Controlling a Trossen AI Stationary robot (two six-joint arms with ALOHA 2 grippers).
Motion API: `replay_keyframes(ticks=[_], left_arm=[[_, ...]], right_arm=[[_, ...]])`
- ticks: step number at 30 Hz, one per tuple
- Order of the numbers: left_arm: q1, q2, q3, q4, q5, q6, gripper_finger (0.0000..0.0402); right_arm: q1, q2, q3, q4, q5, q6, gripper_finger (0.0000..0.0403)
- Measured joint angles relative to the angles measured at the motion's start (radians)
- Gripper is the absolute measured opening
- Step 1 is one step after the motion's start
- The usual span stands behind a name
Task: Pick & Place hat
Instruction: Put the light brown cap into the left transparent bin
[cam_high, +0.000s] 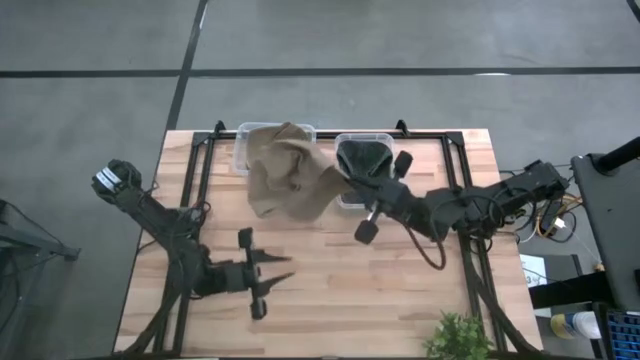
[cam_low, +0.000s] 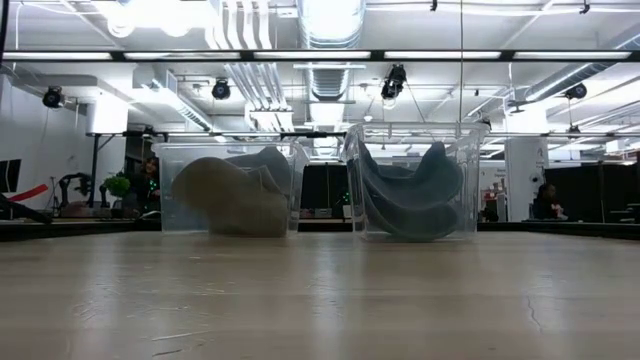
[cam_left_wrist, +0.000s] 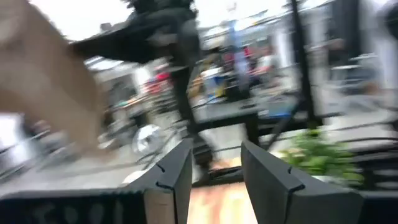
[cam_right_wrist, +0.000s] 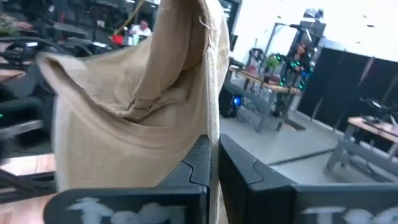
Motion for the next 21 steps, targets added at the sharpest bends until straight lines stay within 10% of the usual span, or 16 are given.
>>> replay_keyframes(ticks=[6,21], left_arm=[[0.052,0.000,0.000,0.035,-0.269,-0.072,0.0131],[0.118,0.000,0.000,0.039,-0.361,-0.041,0.0099]], right_arm=[[0.001,0.048,-0.016,0.110,-0.005,-0.081,0.0011],[0.000,0.115,-0.021,0.249,-0.002,-0.180,0.0013]])
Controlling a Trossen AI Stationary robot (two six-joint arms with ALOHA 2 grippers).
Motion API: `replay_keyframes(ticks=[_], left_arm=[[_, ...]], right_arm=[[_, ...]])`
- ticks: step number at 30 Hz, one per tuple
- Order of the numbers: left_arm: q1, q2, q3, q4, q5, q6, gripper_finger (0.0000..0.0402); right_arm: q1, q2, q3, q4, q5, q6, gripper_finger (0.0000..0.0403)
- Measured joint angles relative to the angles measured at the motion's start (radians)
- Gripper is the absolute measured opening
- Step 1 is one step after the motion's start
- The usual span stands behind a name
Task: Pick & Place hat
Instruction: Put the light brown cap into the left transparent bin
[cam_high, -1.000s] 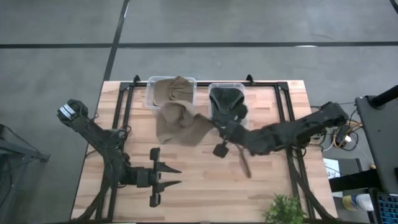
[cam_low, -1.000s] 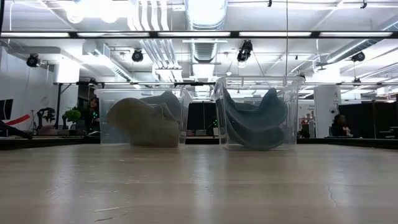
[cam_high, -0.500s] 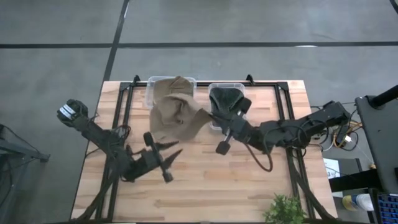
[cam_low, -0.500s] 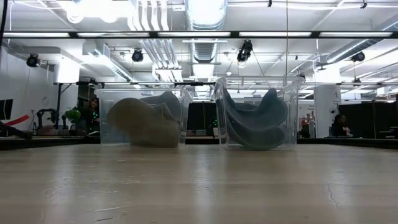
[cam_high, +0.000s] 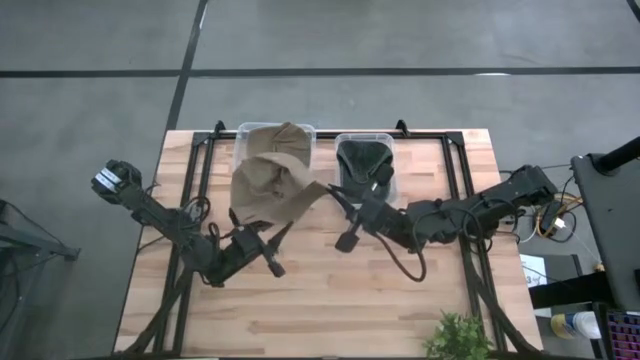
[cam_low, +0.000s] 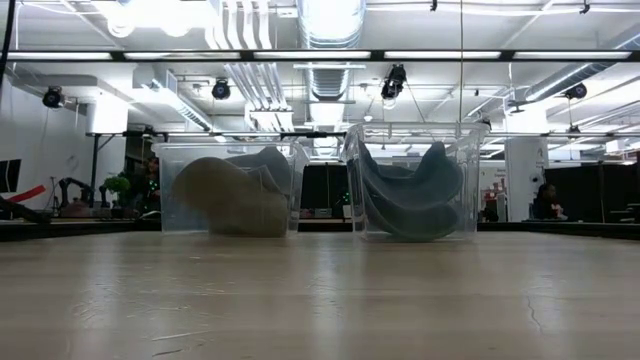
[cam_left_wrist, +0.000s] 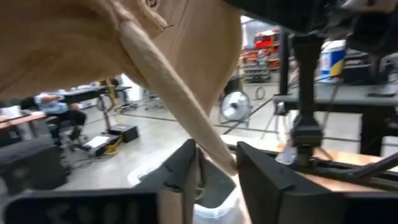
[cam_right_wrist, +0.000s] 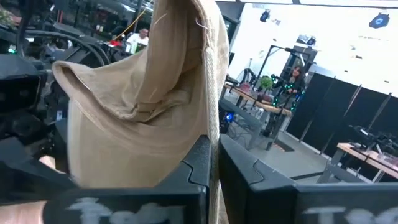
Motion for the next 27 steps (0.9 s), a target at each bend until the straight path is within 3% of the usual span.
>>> replay_keyframes(ticks=[5,18,22,27], left_arm=[[0.002,-0.007,0.004,0.005,-0.020,0.004,0.0018],[0.002,-0.091,0.002,0.001,-0.056,0.105,0.0006],[0.001,-0.128,0.002,0.003,-0.111,0.156,0.0001],[-0.003,-0.163,0.002,0.002,-0.065,0.154,0.0001]], right_arm=[[0.000,0.000,0.000,0.004,0.001,0.017,0.0013],[0.008,0.001,-0.009,-0.043,0.024,0.063,0.0018],[0.011,-0.003,-0.009,-0.125,0.011,0.040,0.0061],[0.012,-0.020,-0.009,-0.261,0.013,0.052,0.0151]])
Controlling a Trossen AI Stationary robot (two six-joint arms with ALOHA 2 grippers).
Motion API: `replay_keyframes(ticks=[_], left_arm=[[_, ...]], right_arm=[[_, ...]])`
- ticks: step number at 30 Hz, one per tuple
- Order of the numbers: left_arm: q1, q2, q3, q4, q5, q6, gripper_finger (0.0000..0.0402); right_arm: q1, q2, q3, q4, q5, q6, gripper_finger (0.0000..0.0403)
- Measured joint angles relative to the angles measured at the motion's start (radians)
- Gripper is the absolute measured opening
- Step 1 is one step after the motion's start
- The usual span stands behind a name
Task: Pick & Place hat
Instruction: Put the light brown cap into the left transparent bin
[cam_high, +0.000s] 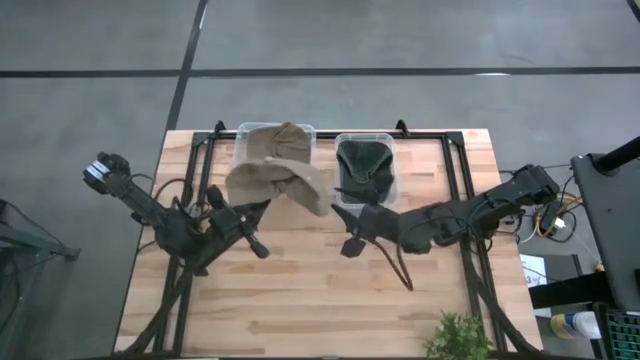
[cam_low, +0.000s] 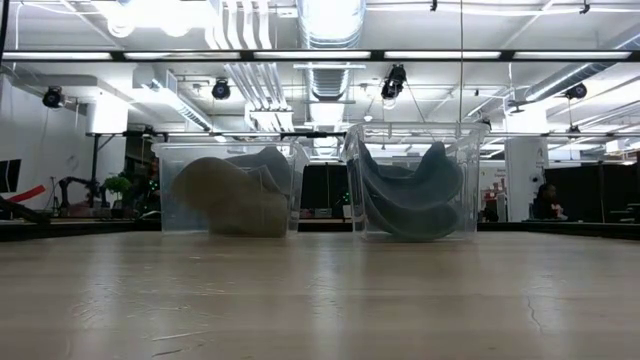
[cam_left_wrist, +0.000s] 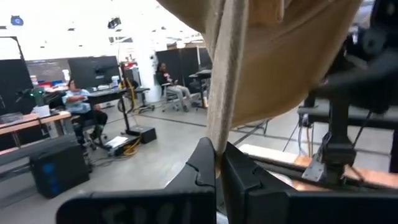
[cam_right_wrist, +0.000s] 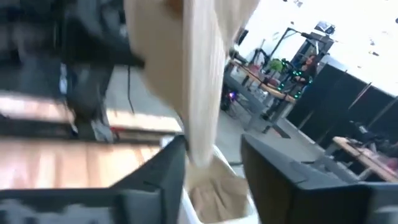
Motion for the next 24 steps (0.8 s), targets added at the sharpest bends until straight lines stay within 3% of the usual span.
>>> replay_keyframes(ticks=[6,13,22,24], left_arm=[[0.006,-0.019,0.009,-0.005,-0.051,0.043,0.0001],[0.007,-0.016,0.058,-0.086,-0.145,0.054,0.0001],[0.059,-0.016,0.075,-0.330,0.014,-0.185,0.0001],[0.085,-0.016,0.094,-0.425,0.104,-0.262,0.0001]], right_arm=[[0.018,0.002,0.000,-0.293,0.010,-0.040,0.0226],[0.052,0.000,-0.001,-0.582,0.011,0.132,0.0239],[0.116,-0.001,-0.006,-0.667,0.012,0.249,0.0222],[0.131,-0.001,-0.007,-0.667,0.012,0.250,0.0220]])
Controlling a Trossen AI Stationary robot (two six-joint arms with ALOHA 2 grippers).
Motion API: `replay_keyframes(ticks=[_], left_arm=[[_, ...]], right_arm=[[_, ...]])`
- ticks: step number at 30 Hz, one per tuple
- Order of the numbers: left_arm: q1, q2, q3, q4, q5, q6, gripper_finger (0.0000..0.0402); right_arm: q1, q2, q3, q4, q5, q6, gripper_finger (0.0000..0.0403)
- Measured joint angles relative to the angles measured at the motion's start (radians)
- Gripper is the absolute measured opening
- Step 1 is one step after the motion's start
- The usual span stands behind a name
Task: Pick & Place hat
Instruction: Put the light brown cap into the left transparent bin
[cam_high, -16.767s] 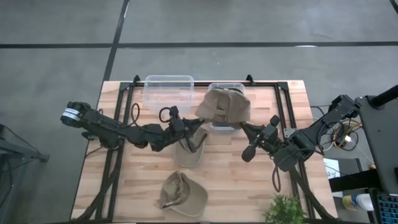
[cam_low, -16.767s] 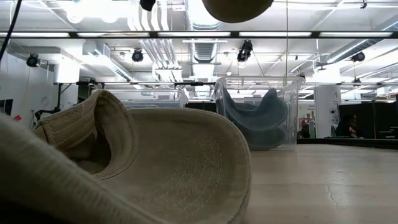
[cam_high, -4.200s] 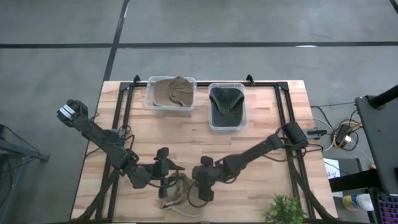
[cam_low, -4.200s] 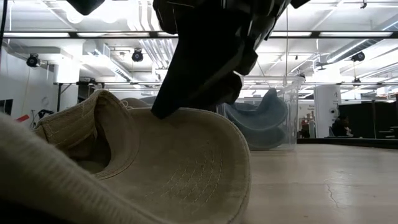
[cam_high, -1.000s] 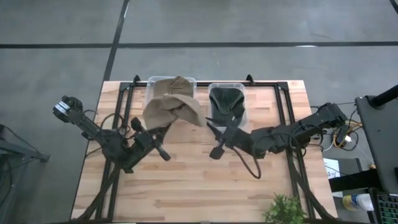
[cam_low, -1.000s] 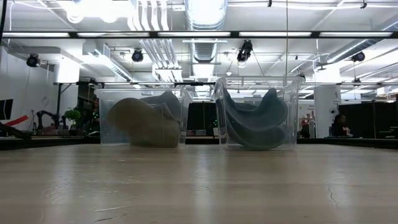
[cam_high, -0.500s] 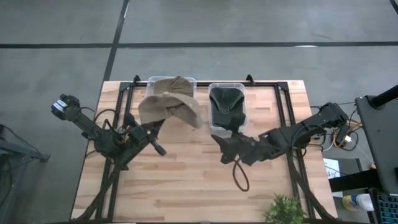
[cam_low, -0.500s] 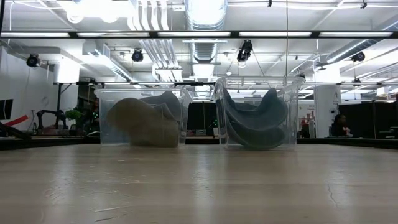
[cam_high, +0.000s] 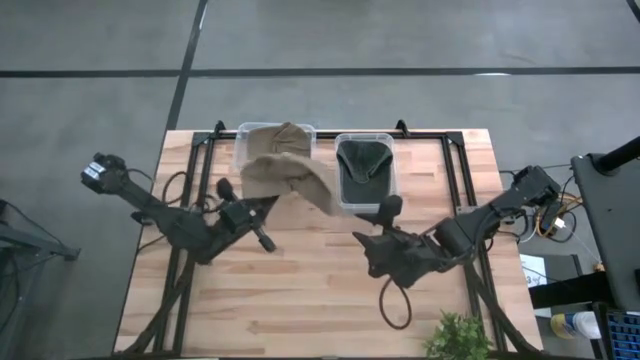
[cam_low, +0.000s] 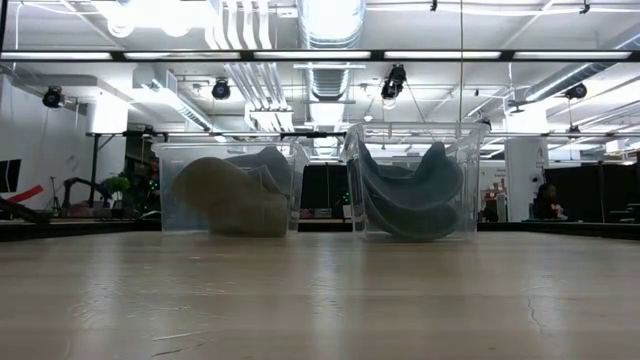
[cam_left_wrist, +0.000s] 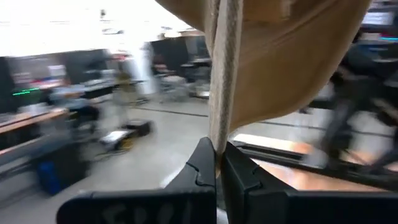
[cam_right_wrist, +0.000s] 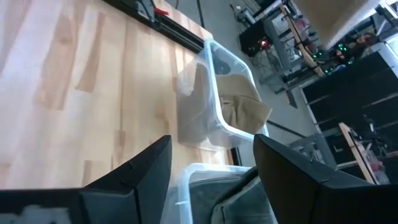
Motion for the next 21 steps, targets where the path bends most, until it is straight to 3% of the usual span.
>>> replay_keyframes(ticks=[3,8,10,14,17,21], left_arm=[[0.054,0.002,0.059,-0.237,0.176,-0.173,0.0001],[0.168,0.003,0.206,-0.706,0.216,-0.576,0.0001],[0.219,0.003,0.264,-0.849,0.300,-0.713,0.0001],[0.330,0.003,0.365,-0.999,0.552,-0.841,0.0001],[0.389,0.013,0.402,-1.055,0.665,-0.874,0.0001],[0.457,0.035,0.441,-1.170,0.828,-0.940,0.0001]], right_arm=[[0.013,0.000,-0.001,-0.005,0.000,0.000,0.0219],[0.047,0.000,-0.014,-0.037,0.001,-0.020,0.0219],[0.061,0.000,-0.030,-0.041,0.002,-0.053,0.0219],[0.085,-0.001,-0.065,-0.040,0.001,-0.184,0.0219],[0.090,-0.001,-0.108,-0.042,0.005,-0.315,0.0219],[0.092,0.000,-0.149,-0.040,0.097,-0.394,0.0219]])
